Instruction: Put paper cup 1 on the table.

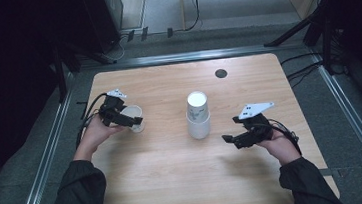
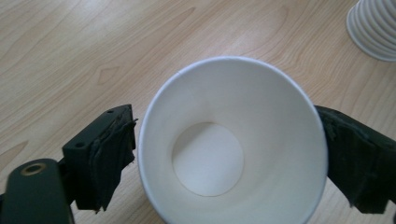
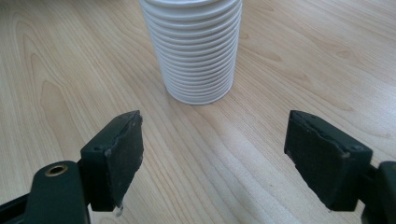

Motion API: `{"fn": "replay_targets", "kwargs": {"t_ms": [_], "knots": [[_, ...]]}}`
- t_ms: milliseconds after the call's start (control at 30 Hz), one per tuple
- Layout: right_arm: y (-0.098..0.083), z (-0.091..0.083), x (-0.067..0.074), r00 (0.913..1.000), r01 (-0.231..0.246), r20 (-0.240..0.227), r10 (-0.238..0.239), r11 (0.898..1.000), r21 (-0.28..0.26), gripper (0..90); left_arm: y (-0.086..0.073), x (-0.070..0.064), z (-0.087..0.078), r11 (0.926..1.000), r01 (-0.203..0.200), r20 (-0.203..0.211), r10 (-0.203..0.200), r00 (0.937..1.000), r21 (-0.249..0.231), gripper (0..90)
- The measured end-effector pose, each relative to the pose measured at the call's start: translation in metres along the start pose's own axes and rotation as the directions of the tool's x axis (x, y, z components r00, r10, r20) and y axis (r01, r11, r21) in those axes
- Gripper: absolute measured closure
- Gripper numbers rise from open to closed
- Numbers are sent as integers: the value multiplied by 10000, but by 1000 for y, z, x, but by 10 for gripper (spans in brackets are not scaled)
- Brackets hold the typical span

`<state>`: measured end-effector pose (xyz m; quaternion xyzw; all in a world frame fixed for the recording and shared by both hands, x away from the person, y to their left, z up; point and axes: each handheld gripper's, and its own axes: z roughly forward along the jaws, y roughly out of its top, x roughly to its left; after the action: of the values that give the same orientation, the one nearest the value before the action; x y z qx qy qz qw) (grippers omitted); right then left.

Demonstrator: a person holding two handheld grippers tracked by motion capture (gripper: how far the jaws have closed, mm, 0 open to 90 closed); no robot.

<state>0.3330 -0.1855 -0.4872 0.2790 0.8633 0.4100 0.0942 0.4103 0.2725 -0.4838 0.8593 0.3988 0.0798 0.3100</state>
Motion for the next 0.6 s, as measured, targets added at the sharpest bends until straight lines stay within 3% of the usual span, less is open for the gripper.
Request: {"fn": "replay_targets", "kwargs": {"t_ms": [300, 600], "knots": [[-1, -1, -1, 9999, 103, -57, -105, 9995, -303, 195, 0, -2, -14, 9993, 245, 75, -243, 9997, -285, 94], [5, -5, -4, 9990, -334, -312, 327, 9992, -238, 140, 3, -8, -36, 9989, 239, 29, -238, 9997, -412, 92]]}}
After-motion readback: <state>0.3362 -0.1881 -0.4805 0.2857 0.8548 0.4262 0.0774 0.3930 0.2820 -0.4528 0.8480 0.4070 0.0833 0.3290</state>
